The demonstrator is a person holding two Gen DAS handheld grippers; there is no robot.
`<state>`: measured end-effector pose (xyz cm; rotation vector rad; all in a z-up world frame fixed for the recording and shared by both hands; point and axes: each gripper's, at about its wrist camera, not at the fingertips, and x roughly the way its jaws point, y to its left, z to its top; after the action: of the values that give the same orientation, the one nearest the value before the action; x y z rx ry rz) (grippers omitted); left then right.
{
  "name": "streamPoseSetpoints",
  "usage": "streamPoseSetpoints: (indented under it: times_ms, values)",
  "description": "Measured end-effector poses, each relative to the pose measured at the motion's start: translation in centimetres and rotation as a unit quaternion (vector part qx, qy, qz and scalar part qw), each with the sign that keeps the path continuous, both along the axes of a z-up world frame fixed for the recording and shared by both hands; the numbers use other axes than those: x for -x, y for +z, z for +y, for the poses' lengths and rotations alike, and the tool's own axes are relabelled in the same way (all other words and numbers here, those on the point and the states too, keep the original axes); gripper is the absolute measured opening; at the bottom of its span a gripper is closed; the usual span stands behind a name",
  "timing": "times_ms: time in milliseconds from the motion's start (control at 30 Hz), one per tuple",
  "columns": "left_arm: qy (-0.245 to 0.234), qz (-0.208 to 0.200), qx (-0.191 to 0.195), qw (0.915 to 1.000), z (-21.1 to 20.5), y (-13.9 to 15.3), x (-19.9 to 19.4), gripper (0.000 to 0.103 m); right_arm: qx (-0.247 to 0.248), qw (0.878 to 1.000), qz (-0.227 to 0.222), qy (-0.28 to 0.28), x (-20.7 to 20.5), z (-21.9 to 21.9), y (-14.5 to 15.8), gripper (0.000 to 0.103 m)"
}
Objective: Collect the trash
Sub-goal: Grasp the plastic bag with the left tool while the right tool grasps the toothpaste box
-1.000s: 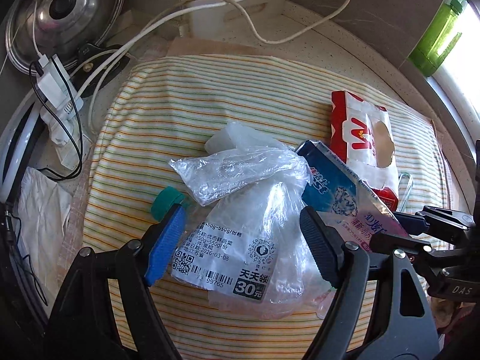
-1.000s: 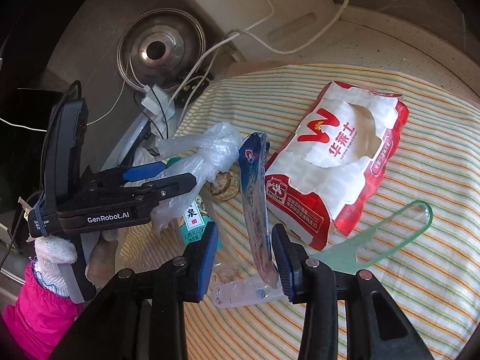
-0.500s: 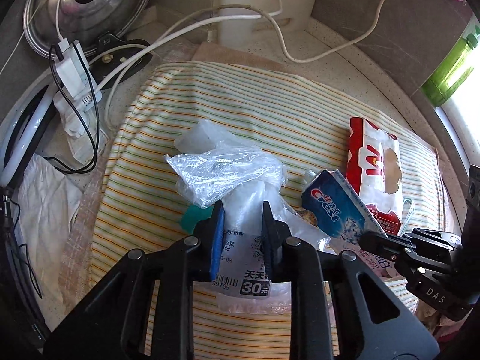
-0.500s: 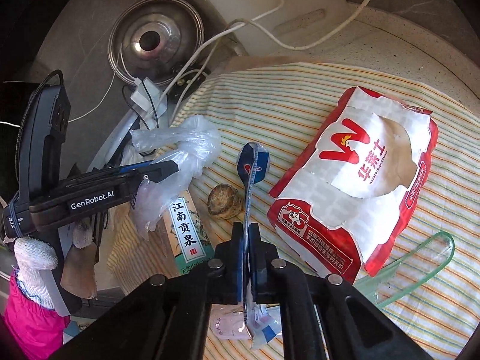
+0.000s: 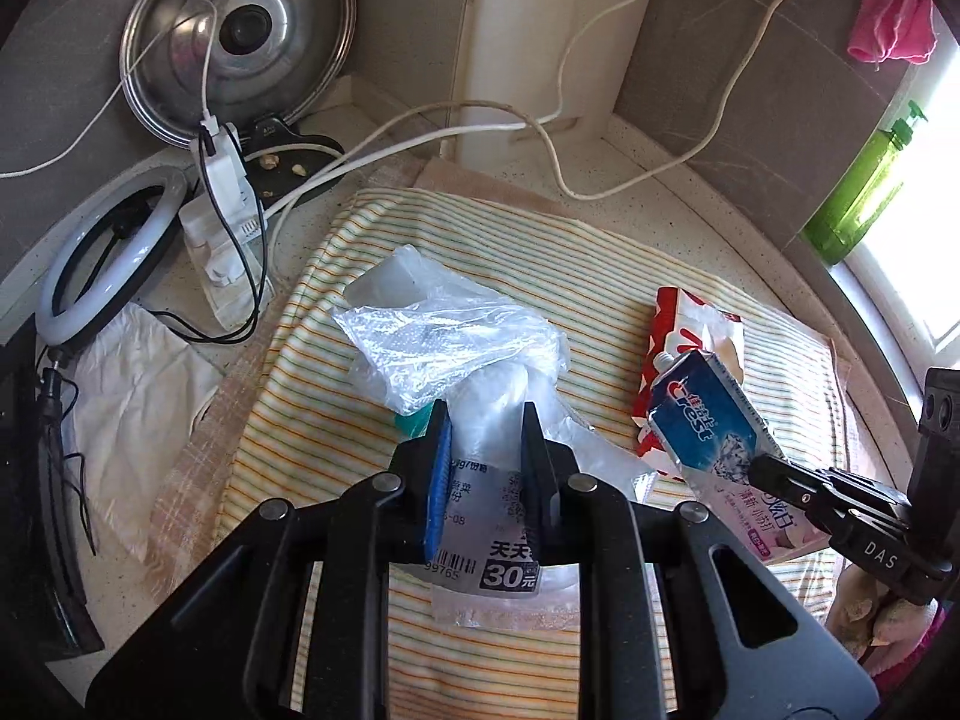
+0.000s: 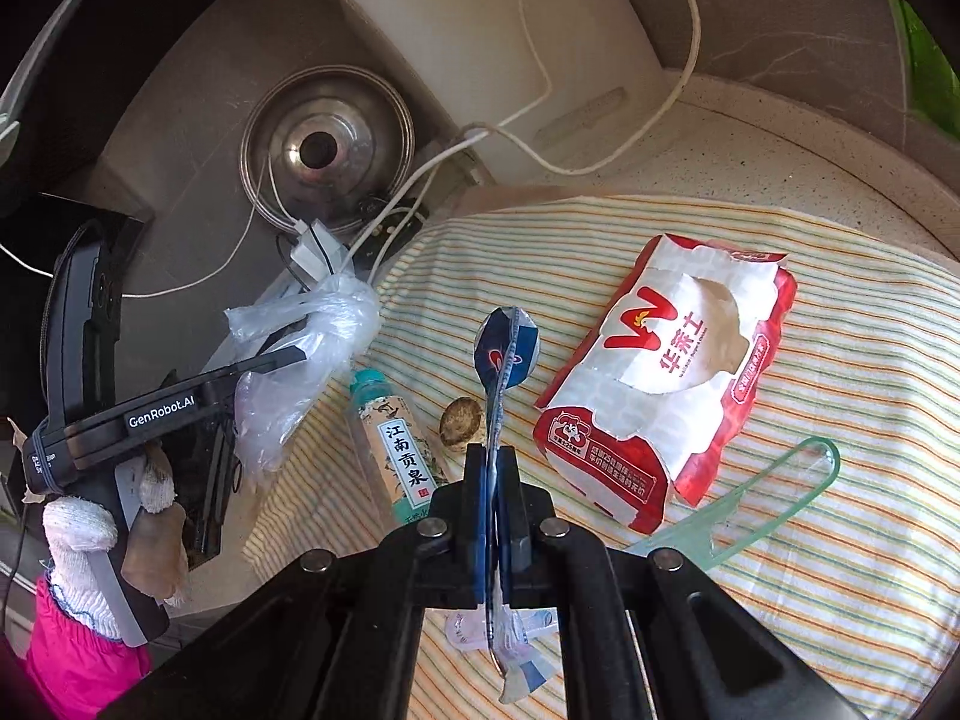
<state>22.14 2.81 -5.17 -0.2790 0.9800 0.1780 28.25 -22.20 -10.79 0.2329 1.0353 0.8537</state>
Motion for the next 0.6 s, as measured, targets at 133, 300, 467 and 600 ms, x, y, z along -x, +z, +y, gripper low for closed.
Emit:
streamPoseSetpoints:
  times_ms: [133, 300, 467, 600]
  values:
    - [0.010, -0.016, 0.000, 0.9998, -0.3, 1.2, 2.5, 0.019, -0.011, 1.000, -0.011, 0.002, 1.3, -1.5, 1.2, 0.000]
    - [0.012, -0.032, 0.005, 0.9994, -0.7, 2.2, 5.7, 0.019, -0.014, 1.000, -0.024, 0.003, 3.5, -2.5, 2.5, 0.000]
    - [-0.002, -0.044, 0.010, 0.9990, -1.0, 2.7, 8.8, 0.019, -0.009, 0.999, -0.039, -0.001, 6.3, -2.3, 3.7, 0.000]
    - [-0.017, -0.052, 0.011, 0.9984, -1.0, 2.8, 11.7, 0.019, -0.007, 0.999, -0.047, -0.017, 9.0, -2.1, 4.3, 0.000]
